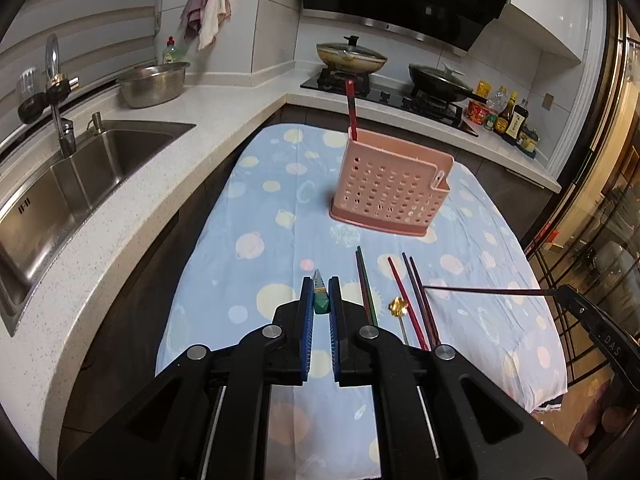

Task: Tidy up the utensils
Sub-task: 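Lift both chopsticks and lower them into the pink holder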

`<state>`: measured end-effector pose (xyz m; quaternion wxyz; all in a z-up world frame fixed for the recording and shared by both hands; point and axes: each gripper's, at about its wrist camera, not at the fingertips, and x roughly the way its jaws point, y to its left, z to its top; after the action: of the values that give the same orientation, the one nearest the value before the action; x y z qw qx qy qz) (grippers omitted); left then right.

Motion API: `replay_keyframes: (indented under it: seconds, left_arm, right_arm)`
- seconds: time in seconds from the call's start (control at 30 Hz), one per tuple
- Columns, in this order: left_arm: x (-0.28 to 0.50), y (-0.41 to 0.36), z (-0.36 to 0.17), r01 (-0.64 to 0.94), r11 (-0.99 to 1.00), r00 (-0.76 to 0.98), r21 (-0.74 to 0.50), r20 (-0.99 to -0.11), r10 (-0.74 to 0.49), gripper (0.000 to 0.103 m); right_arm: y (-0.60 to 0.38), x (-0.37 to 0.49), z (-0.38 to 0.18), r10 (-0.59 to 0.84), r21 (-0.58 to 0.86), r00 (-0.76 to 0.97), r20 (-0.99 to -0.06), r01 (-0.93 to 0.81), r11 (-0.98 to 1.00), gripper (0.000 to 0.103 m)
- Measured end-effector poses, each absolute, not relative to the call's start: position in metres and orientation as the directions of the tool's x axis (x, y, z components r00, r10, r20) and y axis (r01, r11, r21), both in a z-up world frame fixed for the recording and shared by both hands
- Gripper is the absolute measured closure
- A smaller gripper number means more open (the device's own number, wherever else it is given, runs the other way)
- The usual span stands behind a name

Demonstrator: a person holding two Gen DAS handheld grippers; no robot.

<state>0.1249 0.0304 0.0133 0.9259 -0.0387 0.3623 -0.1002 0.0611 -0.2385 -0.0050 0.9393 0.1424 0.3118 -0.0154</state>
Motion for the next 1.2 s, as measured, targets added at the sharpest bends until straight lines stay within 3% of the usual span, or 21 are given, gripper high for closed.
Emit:
replay_keyframes:
  seconds: [0.63,1.2]
  left_arm:
    - [0.184,0.019,0.089,0.203,0.966,0.804,-0.160,-0.536,-0.258,0.096]
    - [0.259,-0.030,0.198,0.279,0.951,0.896,-0.132,-0.321,-0.307,0.096]
  right_arm:
    - [-0.254,0.118,0.068,0.056,0.254,0.894,-0.444,0.066,0.965,0.096]
    - [-0.262,0.213,0.144,0.055,0.291,0.958,-0.280,0.030,0.956,0.096]
